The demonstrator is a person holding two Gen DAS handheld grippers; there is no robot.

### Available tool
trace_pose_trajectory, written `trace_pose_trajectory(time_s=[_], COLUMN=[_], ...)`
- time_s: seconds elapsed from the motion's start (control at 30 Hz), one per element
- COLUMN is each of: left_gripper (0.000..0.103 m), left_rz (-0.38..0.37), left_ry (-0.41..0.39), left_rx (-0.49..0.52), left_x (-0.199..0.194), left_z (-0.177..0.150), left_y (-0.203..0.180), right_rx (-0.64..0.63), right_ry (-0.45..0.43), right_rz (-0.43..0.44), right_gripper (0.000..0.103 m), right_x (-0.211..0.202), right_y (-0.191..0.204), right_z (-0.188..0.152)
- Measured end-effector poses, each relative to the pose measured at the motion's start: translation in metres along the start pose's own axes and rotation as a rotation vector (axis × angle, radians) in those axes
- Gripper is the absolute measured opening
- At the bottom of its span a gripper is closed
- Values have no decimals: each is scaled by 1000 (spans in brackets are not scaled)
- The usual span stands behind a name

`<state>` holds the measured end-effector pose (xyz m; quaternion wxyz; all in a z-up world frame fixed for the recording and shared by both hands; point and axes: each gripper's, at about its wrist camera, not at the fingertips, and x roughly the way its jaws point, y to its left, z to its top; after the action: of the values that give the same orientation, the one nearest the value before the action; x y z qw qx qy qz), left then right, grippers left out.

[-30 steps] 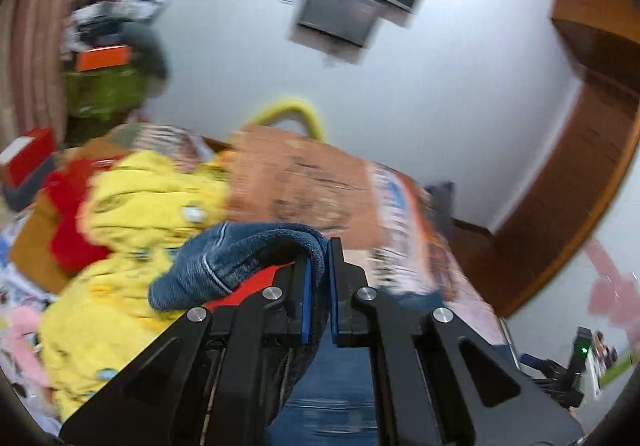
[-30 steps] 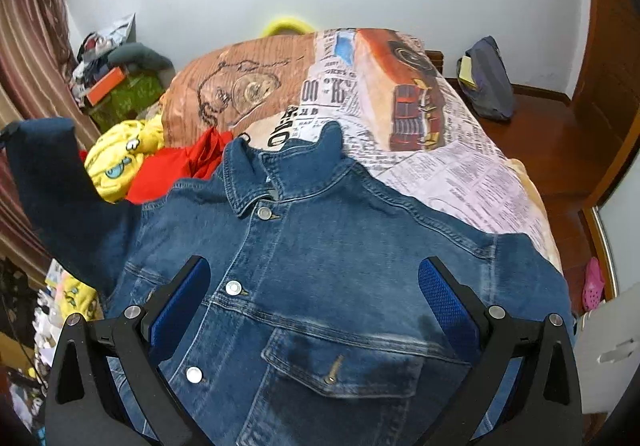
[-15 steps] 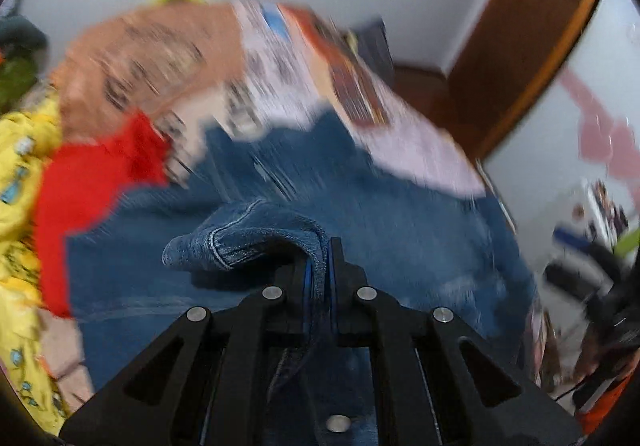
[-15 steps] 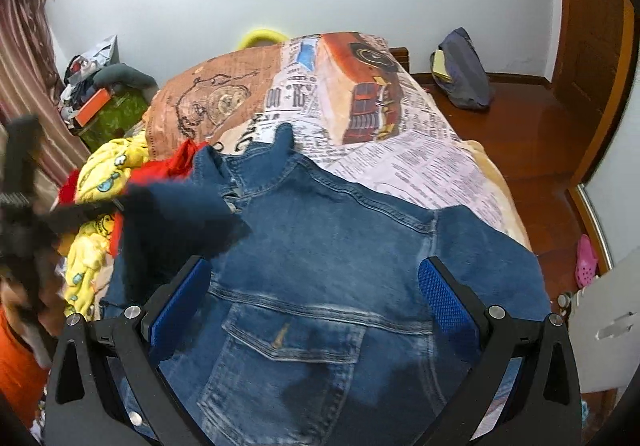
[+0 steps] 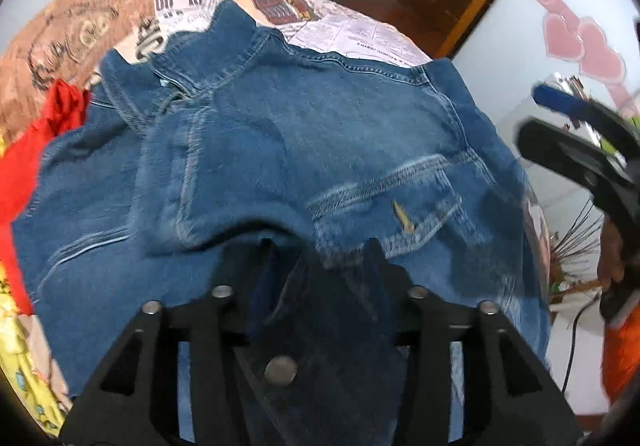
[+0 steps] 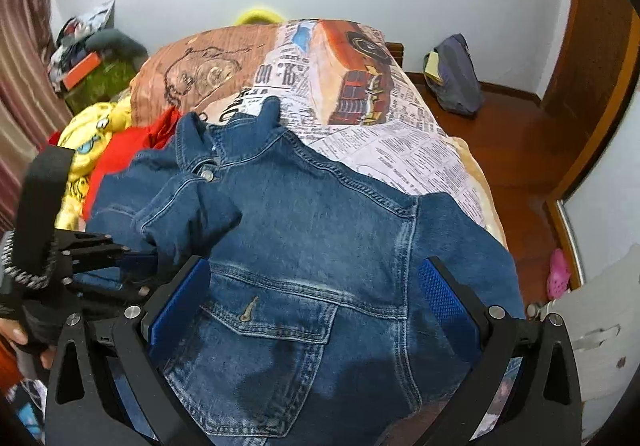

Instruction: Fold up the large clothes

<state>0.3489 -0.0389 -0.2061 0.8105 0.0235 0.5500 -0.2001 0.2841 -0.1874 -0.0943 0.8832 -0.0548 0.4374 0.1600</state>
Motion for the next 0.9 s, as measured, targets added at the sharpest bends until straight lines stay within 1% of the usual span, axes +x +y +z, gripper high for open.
trace_pose_trajectory(time_s=[0.03,0.07,0.1,0.17,0.2,0.3,0.37,0.43,0.5,0.63,0.77,0.83,0.9], left_gripper=[47,49,52,60,61,65,69,69,69,69,69,69,69], left_rz=[16,42,56,88,105,189,238,291,336,372,374,361,354], left_ry=[-10,-25,-39,-87,-107,-162,-183,-194,-181,-149,-96,-68,-46], left_rx=[14,23,21,1,-7,-53,-90,-142,-202,-277,-340,-367,-387], left_x=[-8,-20,-27,-50,-59,-89,-100,-108,-110,-100,-77,-64,-52], left_z=[-4,-10,-13,-19,-22,-34,-40,-49,-62,-84,-106,-115,-121], left_y=[0,3,6,23,30,67,89,117,146,182,212,223,230], right_rx=[-19,-36,-57,-94,-117,-182,-226,-283,-330,-385,-435,-469,-499], right_ry=[-5,-8,-14,-26,-34,-40,-38,-13,25,73,122,140,144], right_rz=[-2,-3,-5,-3,1,22,32,51,94,90,38,24,3], right_gripper=[103,103,103,103,103,103,103,103,103,103,101,94,91], right_x=[-1,-1,-3,-3,-3,2,9,23,39,70,101,110,115], right_y=[6,11,18,30,39,64,83,105,123,148,163,169,175], right_z=[1,3,5,8,10,15,18,19,19,15,15,15,14])
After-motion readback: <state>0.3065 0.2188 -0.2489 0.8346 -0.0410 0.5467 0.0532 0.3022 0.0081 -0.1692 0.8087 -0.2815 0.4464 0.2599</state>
